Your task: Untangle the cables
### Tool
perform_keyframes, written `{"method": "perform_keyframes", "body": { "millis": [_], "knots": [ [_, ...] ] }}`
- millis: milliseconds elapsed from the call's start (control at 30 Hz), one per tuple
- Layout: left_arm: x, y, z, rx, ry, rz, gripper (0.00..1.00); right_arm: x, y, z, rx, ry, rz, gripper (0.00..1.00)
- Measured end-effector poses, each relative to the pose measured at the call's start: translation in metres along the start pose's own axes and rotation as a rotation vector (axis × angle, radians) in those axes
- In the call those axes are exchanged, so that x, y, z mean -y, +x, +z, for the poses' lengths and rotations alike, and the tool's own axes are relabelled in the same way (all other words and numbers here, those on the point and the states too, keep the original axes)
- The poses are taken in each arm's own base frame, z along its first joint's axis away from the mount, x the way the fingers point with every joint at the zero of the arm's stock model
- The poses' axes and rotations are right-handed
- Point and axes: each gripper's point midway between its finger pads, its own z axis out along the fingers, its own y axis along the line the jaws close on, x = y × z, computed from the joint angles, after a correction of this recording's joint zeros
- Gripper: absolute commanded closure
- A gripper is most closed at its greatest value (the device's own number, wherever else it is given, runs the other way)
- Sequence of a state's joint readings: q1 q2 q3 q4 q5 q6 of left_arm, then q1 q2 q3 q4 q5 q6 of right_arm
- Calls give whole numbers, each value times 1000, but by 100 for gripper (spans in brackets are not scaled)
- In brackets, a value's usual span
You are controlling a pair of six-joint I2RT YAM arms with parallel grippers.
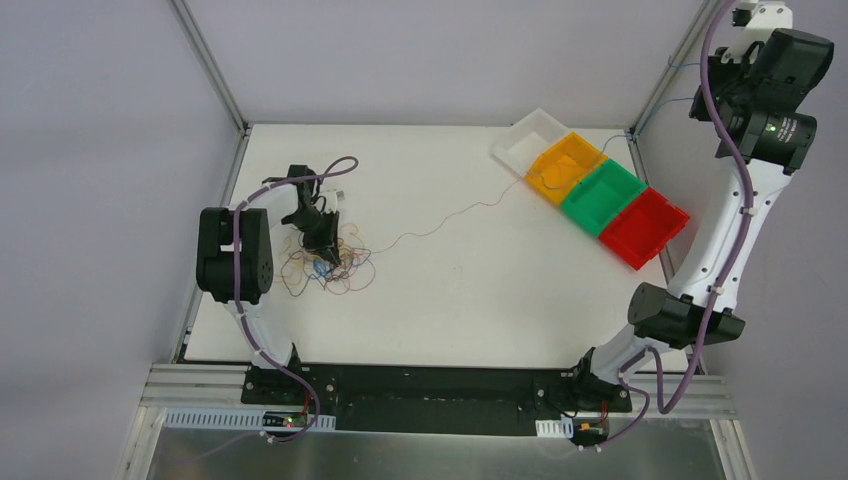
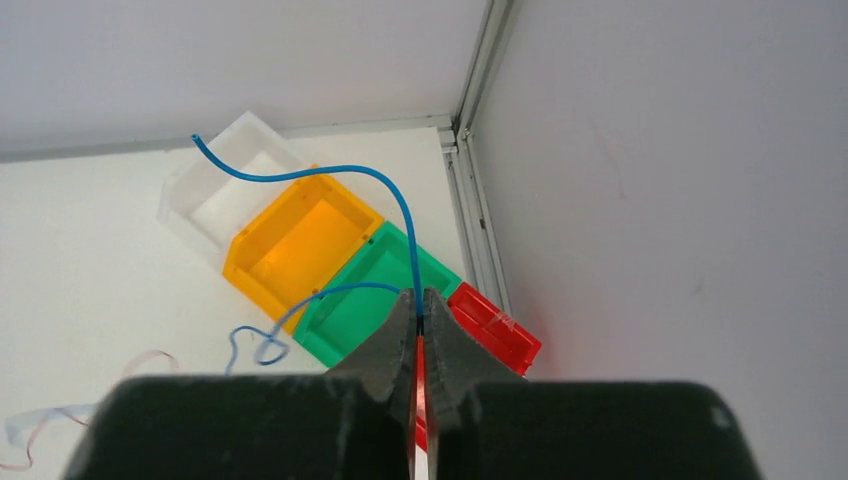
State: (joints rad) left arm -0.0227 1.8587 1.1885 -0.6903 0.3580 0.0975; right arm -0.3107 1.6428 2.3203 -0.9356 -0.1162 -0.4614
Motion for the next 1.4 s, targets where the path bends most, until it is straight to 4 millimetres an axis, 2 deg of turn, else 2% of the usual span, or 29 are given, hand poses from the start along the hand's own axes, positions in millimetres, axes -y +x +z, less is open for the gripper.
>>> {"method": "perform_keyframes", "body": {
  "millis": [267, 500, 600, 733, 833, 967, 1167, 1300, 1400],
  "knots": [
    [-12, 5, -3, -6, -15, 0, 100, 43, -20, 8, 90, 133, 81, 100],
    [-17, 8, -5, -4, -38, 27, 100, 53, -30, 13, 138, 157, 126, 100],
    [-27, 15, -7, -10, -74, 49, 100, 60, -39, 13, 176, 180, 123, 100],
    [-45, 24, -14, -17, -107, 42, 100, 94, -55, 11, 244, 286, 134, 100],
    [-62, 32, -20, -24, -125, 10, 100, 116, -59, 7, 271, 362, 143, 100],
    [-72, 36, -24, -35, -151, 6, 100, 131, -61, 7, 298, 421, 147, 100],
    [-74, 36, -25, -39, -164, 29, 100, 133, -47, 21, 270, 420, 157, 100],
    [-68, 33, -26, -22, -140, 44, 100, 109, -33, 29, 239, 304, 191, 100],
    [-55, 29, -26, -8, -116, 74, 100, 82, -35, 28, 246, 194, 210, 100]
  ]
}}
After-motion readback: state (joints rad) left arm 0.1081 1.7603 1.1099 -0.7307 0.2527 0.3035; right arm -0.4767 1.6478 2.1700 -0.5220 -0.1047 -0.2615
